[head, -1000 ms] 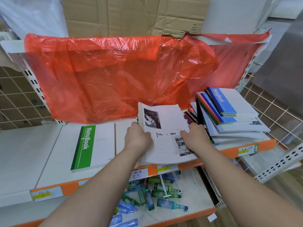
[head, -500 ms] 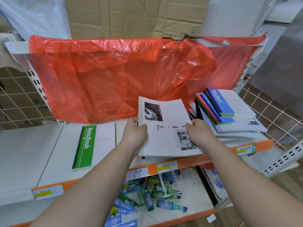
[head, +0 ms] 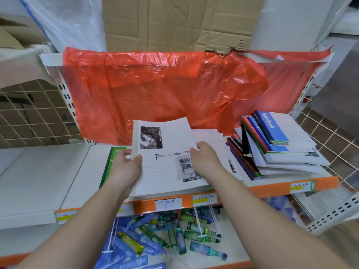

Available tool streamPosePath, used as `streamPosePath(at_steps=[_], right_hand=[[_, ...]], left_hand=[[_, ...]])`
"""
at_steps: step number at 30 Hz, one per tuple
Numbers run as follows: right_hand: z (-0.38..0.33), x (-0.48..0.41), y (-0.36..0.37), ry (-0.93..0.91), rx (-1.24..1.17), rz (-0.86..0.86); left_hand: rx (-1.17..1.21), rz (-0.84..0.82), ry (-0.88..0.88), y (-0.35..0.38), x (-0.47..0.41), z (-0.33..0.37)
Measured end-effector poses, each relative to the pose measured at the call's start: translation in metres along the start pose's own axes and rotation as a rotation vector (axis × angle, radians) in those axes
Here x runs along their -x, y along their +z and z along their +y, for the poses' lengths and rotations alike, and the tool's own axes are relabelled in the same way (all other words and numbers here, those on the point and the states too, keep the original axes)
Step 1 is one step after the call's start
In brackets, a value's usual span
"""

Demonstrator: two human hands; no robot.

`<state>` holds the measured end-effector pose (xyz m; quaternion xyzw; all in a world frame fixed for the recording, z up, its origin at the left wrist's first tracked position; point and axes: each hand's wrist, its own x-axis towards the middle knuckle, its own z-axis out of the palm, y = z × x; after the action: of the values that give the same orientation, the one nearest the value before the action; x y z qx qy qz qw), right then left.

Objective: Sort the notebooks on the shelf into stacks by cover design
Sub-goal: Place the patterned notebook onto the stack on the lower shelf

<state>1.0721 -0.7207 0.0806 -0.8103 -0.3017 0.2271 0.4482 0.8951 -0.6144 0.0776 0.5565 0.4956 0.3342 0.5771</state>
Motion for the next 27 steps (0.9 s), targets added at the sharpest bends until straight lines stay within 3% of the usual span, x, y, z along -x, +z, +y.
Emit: streamPosePath(at_steps=[14,27], right_hand=[[-0.052,0.032,0.124,-0.115,0.08,-0.202],[-0.153,0.096,0.361,-0.111,0.073,-0.361]], left_hand=[[0.053,0.226,-0.04,-0.136,0.016,-0.03],[-0.058,0.376,-0.054,-0.387,-0.025,-0.073]])
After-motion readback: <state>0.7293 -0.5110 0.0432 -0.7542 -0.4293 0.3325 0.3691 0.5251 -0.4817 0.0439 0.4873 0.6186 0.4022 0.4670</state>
